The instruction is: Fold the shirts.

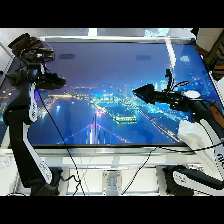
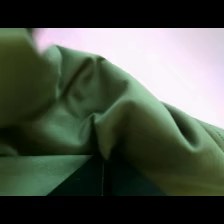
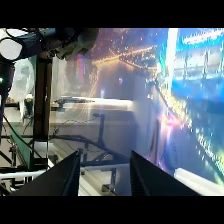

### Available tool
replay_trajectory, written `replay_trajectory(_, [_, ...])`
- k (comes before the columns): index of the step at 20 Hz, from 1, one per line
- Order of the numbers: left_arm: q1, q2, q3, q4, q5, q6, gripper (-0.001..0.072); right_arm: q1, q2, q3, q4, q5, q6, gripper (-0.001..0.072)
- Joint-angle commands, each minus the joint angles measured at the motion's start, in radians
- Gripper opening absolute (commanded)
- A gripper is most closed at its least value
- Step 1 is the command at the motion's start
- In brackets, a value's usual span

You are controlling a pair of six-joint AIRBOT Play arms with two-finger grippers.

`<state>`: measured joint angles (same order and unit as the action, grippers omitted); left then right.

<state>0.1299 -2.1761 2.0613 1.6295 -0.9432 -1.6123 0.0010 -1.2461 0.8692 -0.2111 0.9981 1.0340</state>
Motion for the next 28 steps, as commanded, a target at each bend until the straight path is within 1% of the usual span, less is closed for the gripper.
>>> replay_trajectory(1, [-0.016, -0.001, 0.005, -0.569, -0.091, 0.185, 0.0012, -0.002, 0.000, 0.001, 0.006, -0.055, -0.057, 0.0357])
replay_trajectory(2, [-0.040, 0.000, 0.005, -0.724, -0.135, 0.251, 0.0012, -0.002, 0.000, 0.001, 0.003, -0.079, -0.074, 0.0357])
replay_trajectory(3, [-0.078, 0.000, 0.005, -0.829, -0.189, 0.280, 0.0011, -0.002, 0.000, 0.001, -0.003, -0.101, -0.095, 0.0357])
replay_trajectory(4, [-0.125, 0.000, 0.005, -0.882, -0.246, 0.302, 0.0011, -0.002, 0.000, 0.001, -0.017, -0.117, -0.105, 0.0357])
replay_trajectory(6, [-0.257, 0.001, 0.005, -0.895, -0.378, 0.305, 0.0011, -0.003, 0.000, 0.001, -0.058, -0.142, -0.115, 0.0357])
replay_trajectory(7, [-0.325, 0.001, 0.004, -0.900, -0.420, 0.304, 0.0011, -0.010, 0.000, 0.001, -0.084, -0.147, -0.115, 0.0357])
replay_trajectory(9, [-0.472, 0.002, 0.004, -0.944, -0.413, 0.300, 0.0012, -0.041, 0.000, 0.001, -0.122, -0.132, -0.114, 0.0357])
replay_trajectory(10, [-0.543, 0.002, 0.004, -0.985, -0.402, 0.301, 0.0011, -0.068, 0.000, 0.001, -0.129, -0.111, -0.114, 0.0357])
replay_trajectory(12, [-0.669, 0.002, 0.004, -1.008, -0.372, 0.299, 0.0012, -0.137, 0.000, 0.001, -0.138, -0.060, -0.115, 0.0357])
replay_trajectory(14, [-0.771, 0.002, 0.004, -1.015, -0.313, 0.265, 0.0014, -0.211, 0.000, 0.001, -0.180, 0.008, -0.114, 0.0358])
replay_trajectory(15, [-0.801, 0.002, 0.005, -1.052, -0.286, 0.262, 0.0016, -0.243, 0.000, 0.001, -0.208, 0.046, -0.114, 0.0358])
replay_trajectory(16, [-0.818, 0.002, 0.005, -1.102, -0.264, 0.263, 0.0137, -0.272, 0.000, 0.001, -0.234, 0.089, -0.114, 0.0359])
replay_trajectory(17, [-0.817, 0.005, 0.007, -1.159, -0.244, 0.263, 0.0453, -0.304, 0.000, 0.001, -0.263, 0.138, -0.114, 0.0359])
replay_trajectory(18, [-0.799, 0.013, 0.007, -1.225, -0.212, 0.262, 0.0596, -0.332, 0.000, 0.001, -0.291, 0.182, -0.114, 0.0359])
replay_trajectory(21, [-0.678, 0.065, 0.007, -1.394, -0.153, 0.263, 0.0595, -0.408, 0.000, 0.000, -0.373, 0.270, -0.106, 0.0359])
replay_trajectory(22, [-0.621, 0.091, 0.006, -1.389, -0.153, 0.262, 0.0591, -0.425, 0.000, 0.000, -0.409, 0.280, -0.095, 0.0359])
replay_trajectory(23, [-0.567, 0.116, 0.006, -1.349, -0.176, 0.241, 0.0578, -0.433, 0.000, 0.000, -0.464, 0.289, -0.079, 0.0359])
replay_trajectory(24, [-0.513, 0.143, 0.006, -1.276, -0.217, 0.202, 0.0579, -0.437, 0.000, 0.000, -0.536, 0.291, -0.061, 0.0359])
replay_trajectory(25, [-0.468, 0.168, 0.006, -1.189, -0.262, 0.164, 0.0579, -0.436, 0.000, -0.003, -0.607, 0.291, -0.043, 0.0359])
replay_trajectory(26, [-0.430, 0.195, 0.006, -1.066, -0.313, 0.120, 0.0567, -0.437, 0.000, -0.010, -0.636, 0.296, -0.035, 0.0359])
replay_trajectory(28, [-0.396, 0.230, 0.006, -0.807, -0.435, 0.048, 0.0555, -0.436, 0.000, -0.040, -0.616, 0.308, -0.040, 0.0359])
